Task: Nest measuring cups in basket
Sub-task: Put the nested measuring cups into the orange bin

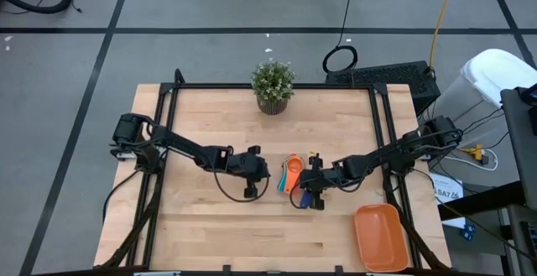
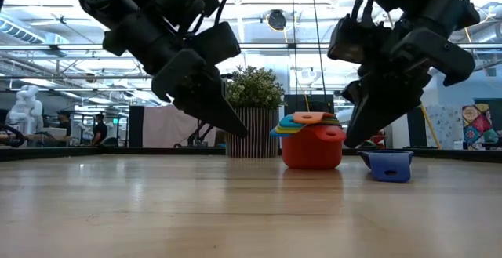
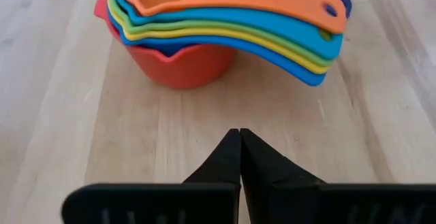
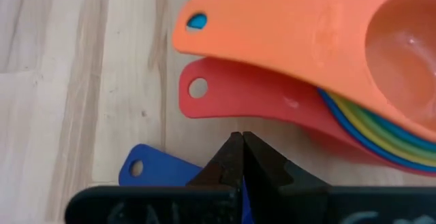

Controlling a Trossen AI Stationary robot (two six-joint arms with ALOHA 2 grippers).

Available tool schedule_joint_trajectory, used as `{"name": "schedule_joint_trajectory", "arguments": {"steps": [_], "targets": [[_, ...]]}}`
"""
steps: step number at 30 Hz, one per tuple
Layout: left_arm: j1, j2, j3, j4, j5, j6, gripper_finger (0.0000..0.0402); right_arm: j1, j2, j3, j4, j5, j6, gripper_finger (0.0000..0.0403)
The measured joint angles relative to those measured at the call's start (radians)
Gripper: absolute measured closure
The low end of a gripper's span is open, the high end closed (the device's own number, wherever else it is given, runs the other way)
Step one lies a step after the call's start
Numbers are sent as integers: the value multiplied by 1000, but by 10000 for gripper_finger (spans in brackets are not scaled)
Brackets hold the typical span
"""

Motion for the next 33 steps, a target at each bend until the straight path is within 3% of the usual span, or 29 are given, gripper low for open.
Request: {"name": "schedule_joint_trajectory", "arguments": {"steps": [8, 18, 28, 33], "targets": [[35, 9, 0, 12, 56, 18, 400, -1, 0, 0, 2, 2, -2, 403], [8, 194, 68, 125, 98, -15, 401, -2, 1, 0, 17, 2, -2, 403], [23, 186, 109, 57, 99, 16, 401, -2, 1, 0, -2, 2, 1, 403], [29, 186, 117, 56, 101, 8, 401, -13, 9, 0, 82, 7, -2, 403]]}}
